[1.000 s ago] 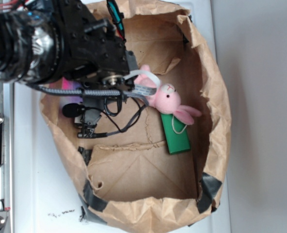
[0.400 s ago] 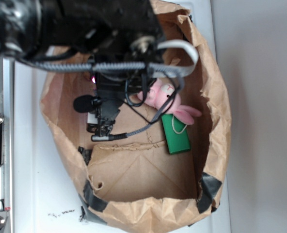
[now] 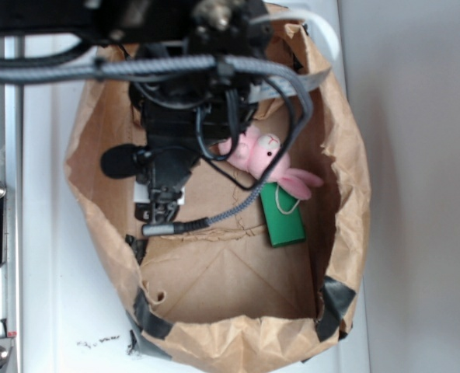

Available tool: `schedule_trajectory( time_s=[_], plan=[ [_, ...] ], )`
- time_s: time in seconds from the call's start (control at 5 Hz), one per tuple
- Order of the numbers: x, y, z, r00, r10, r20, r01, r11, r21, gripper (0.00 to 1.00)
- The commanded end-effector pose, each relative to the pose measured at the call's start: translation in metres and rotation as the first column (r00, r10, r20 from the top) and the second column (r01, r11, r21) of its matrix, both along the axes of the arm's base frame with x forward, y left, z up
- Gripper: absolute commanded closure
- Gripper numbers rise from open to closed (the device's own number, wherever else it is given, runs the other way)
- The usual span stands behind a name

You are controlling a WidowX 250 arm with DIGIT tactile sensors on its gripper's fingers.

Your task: Grab the rock.

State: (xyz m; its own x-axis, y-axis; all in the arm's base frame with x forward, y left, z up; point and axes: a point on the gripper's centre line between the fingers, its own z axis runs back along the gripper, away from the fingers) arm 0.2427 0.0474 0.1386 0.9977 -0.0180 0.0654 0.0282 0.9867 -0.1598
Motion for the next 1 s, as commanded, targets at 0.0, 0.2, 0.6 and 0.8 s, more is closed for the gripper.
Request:
schedule_trajectory(
  time_s=[0.0, 0.2, 0.6, 0.8],
  plan=[
    [0.017, -0.013, 0.028, 0.978, 0.077, 0.196, -0.079, 0.997, 0.002, 1.0],
    [0.029, -0.022, 0.029, 0.975, 0.105, 0.197, -0.108, 0.994, 0.004, 1.0],
    [0.037, -0.052, 0.034, 0.953, 0.193, 0.232, -0.221, 0.971, 0.097, 1.0],
    [0.042, -0.058, 0.033, 0.932, 0.297, 0.209, -0.328, 0.935, 0.133, 1.0]
  ],
)
